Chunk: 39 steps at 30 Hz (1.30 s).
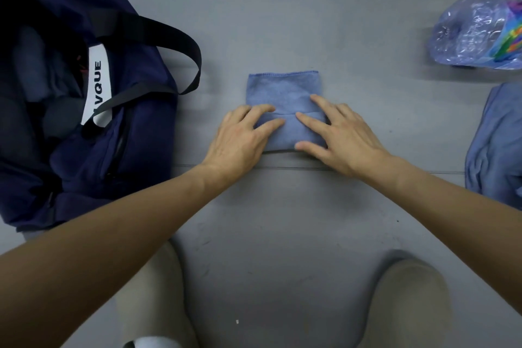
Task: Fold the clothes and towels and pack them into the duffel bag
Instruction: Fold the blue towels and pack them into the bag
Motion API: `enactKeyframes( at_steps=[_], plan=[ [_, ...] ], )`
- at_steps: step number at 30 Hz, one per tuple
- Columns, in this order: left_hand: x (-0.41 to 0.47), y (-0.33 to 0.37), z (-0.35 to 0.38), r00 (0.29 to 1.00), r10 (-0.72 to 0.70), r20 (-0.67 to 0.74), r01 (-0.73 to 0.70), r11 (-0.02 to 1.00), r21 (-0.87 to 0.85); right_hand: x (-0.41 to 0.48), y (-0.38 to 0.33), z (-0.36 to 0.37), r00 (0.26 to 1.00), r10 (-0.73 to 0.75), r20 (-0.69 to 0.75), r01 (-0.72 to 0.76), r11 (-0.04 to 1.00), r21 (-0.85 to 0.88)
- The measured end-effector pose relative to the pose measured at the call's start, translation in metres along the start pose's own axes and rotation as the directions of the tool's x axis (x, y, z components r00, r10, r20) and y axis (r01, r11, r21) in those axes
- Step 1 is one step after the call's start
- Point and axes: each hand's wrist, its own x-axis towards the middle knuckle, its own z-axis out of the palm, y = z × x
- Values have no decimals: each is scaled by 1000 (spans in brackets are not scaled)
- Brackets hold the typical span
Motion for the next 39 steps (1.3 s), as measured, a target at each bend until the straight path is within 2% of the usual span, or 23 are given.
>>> enactKeyframes(
  at_steps=[1,4,6,9,11,14,16,19,21,23,25,26,28,30,31,33,34,35,37,39],
  plan=[
    [-2,-3,1,1000,18,3,-18,1000,13,1,1,-1,999,-25,28,27,998,-52],
    [-9,-10,-1,980,22,196,-25,1000,10,7,2,-6,995,-95,19,97,980,-174],
    [-8,-8,-2,976,6,217,-4,1000,-9,13,2,-11,992,-122,6,121,970,-212],
    [-2,-2,-5,990,-59,128,74,990,-119,16,3,-16,981,-195,-16,190,969,-155],
    [0,-1,-11,988,-93,124,114,977,-180,16,8,-18,974,-228,7,228,969,-99],
    [4,-2,-22,968,-159,194,204,950,-238,18,10,-22,970,-234,60,236,971,-32],
    [8,-2,-27,941,-226,253,292,919,-265,21,5,-24,977,-211,36,210,977,42],
    [14,0,-28,869,-388,308,480,814,-327,28,-5,-28,988,-116,97,97,978,183],
    [16,0,-27,801,-538,263,599,704,-382,34,-9,-29,984,-64,168,22,970,240],
    [16,0,-27,702,-688,184,689,591,-419,36,-10,-28,981,-21,193,-36,956,289],
    [11,1,-25,625,-759,183,736,495,-462,33,-14,-26,983,-4,185,-56,947,315],
    [7,4,-22,624,-750,220,732,462,-501,31,-14,-23,984,2,175,-60,942,329],
    [0,14,-16,678,-664,314,691,431,-580,28,-17,-17,986,24,163,-85,921,379],
    [2,28,-13,755,-538,374,632,446,-634,26,-22,-13,985,54,166,-130,861,492],
    [6,34,-12,783,-489,384,602,442,-665,25,-26,-12,981,67,179,-164,780,604],
    [20,45,-14,787,-474,395,589,387,-710,24,-39,-19,959,94,266,-278,469,838],
    [27,50,-16,770,-499,397,596,341,-727,23,-45,-25,940,87,331,-341,323,883],
    [33,52,-20,751,-528,397,598,288,-748,23,-50,-30,927,73,367,-374,225,900],
    [43,51,-35,721,-571,393,594,217,-775,23,-58,-44,937,52,344,-347,220,912],
    [49,43,-63,722,-593,357,558,193,-807,30,-67,-64,963,50,263,-265,312,912]
  ],
)
